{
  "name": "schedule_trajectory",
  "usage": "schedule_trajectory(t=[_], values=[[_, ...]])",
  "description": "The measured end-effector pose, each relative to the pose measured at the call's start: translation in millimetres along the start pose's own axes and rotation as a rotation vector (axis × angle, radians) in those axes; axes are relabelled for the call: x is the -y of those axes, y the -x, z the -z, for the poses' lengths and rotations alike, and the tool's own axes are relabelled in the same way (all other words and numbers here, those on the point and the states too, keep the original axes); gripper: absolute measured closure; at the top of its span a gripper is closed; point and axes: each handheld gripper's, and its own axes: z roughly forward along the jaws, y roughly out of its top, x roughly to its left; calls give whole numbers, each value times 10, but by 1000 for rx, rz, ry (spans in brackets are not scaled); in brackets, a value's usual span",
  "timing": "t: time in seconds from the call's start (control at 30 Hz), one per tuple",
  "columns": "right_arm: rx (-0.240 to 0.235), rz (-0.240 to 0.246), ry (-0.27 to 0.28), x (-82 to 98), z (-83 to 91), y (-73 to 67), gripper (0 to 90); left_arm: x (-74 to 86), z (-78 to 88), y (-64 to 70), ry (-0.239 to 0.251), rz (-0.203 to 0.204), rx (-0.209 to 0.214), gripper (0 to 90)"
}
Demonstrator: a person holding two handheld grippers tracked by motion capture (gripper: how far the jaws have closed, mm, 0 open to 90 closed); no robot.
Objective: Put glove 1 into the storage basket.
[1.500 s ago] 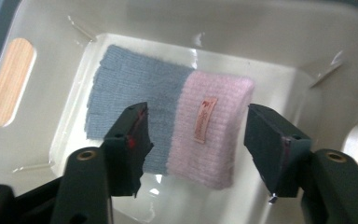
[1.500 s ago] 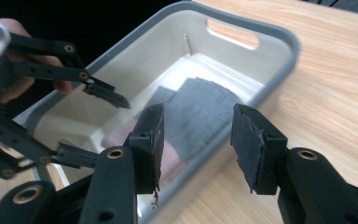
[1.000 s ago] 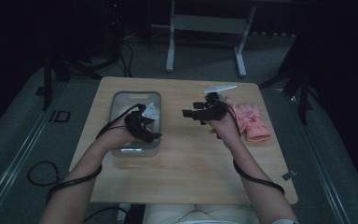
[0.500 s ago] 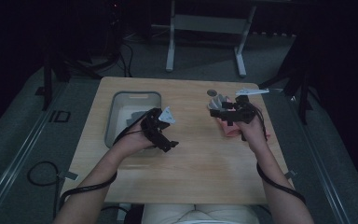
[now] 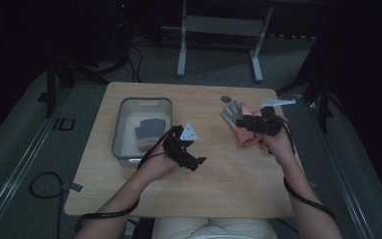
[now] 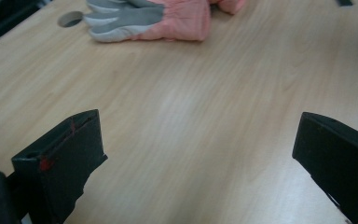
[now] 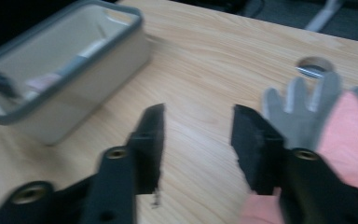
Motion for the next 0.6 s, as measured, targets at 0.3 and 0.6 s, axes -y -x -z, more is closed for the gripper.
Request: schedule_trajectory(t=[0.3,0.6], values=[[90,48,-44,-10,-122,159,687,258,-75,312,39,-4,-17,13],[140,100,-81,-181,-293,267,696,462,-177,493,77,10,-17,14]])
